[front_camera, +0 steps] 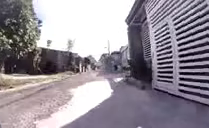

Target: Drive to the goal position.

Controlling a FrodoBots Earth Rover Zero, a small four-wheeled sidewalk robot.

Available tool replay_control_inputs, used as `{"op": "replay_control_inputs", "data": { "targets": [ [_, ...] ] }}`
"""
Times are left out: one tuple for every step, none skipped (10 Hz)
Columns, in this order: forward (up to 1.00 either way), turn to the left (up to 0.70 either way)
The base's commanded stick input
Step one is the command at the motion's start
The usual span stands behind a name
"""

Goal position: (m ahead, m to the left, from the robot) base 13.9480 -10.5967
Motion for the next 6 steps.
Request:
{"op": "replay_control_inputs", "data": {
  "targets": [
    [1.0, 0.0],
    [1.0, 0.0],
    [1.0, 0.0],
    [1.0, 0.0],
    [1.0, 0.0],
    [1.0, 0.0]
  ]
}}
